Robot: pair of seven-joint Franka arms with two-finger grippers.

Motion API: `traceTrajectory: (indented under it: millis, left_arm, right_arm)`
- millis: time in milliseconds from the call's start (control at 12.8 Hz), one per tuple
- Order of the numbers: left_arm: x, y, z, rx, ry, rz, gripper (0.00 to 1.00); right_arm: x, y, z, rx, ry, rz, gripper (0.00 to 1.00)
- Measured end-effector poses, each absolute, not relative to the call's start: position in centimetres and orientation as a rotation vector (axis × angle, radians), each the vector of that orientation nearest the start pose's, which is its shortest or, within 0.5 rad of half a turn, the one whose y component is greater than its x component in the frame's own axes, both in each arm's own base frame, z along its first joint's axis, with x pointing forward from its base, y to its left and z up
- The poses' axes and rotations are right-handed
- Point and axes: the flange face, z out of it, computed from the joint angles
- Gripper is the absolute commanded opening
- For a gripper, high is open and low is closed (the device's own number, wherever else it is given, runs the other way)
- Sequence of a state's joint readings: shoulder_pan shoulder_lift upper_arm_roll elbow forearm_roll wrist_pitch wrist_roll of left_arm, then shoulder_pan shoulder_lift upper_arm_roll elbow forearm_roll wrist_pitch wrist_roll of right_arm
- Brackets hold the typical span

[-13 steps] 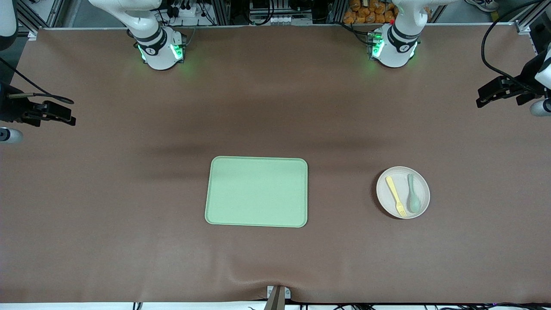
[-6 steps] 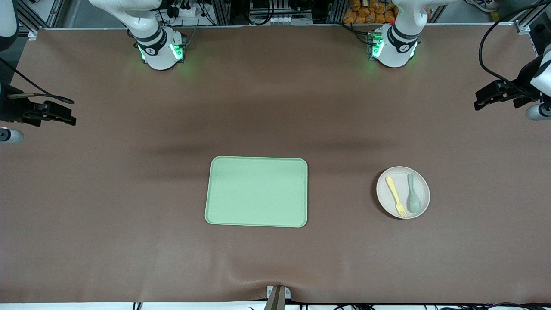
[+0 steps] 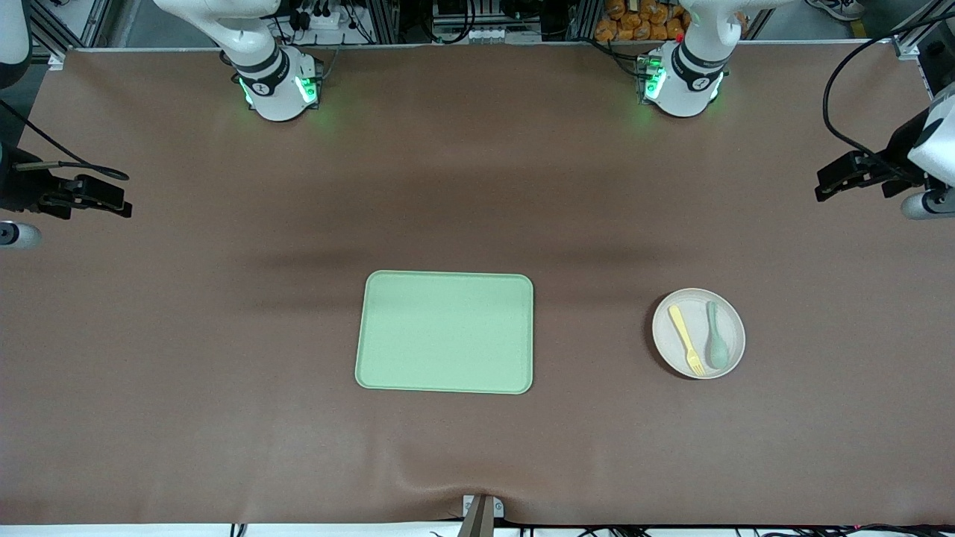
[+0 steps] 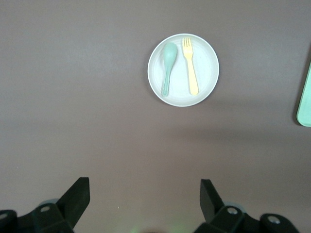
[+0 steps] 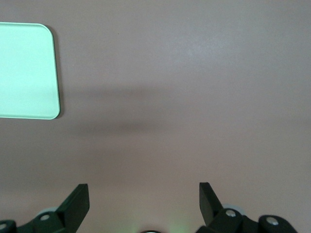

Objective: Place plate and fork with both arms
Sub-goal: 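Reach the left gripper to the white plate rim and grip it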

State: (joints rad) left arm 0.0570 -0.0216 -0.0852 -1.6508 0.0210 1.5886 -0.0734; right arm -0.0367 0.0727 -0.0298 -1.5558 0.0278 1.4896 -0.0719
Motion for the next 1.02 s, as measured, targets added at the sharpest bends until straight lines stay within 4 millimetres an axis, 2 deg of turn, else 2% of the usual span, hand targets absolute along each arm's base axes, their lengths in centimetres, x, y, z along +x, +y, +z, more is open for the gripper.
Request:
traceTrajectory:
  millis: [78,235,548,783,1018]
  left_arm:
    - [55.1,-1.4,58.9,-3.117,-0.069,0.041,1.0]
    - [56.0,-1.0,55.6,-3.119,-0.076,0.018,1.0]
    - [58.5,1.9,46.5,-3.126,-0.144,0.025,1.0]
    - [61.0,2.0,39.8,-3.138,-0.142,0.0,1.0]
    - [62.7,2.6,31.8,-3.15,-0.156,0.017,1.0]
  right_arm:
    - [56.5,-3.4,58.4,-3.099,-0.01,0.212,1.0]
    - [56.5,-3.3,58.4,-3.099,-0.01,0.213,1.0]
    - [56.5,-3.3,58.4,-3.099,-0.012,0.215,1.0]
    - [56.5,-3.3,58.3,-3.099,-0.012,0.217,1.0]
    - [56.5,-3.2,58.3,-3.098,-0.013,0.219,1.0]
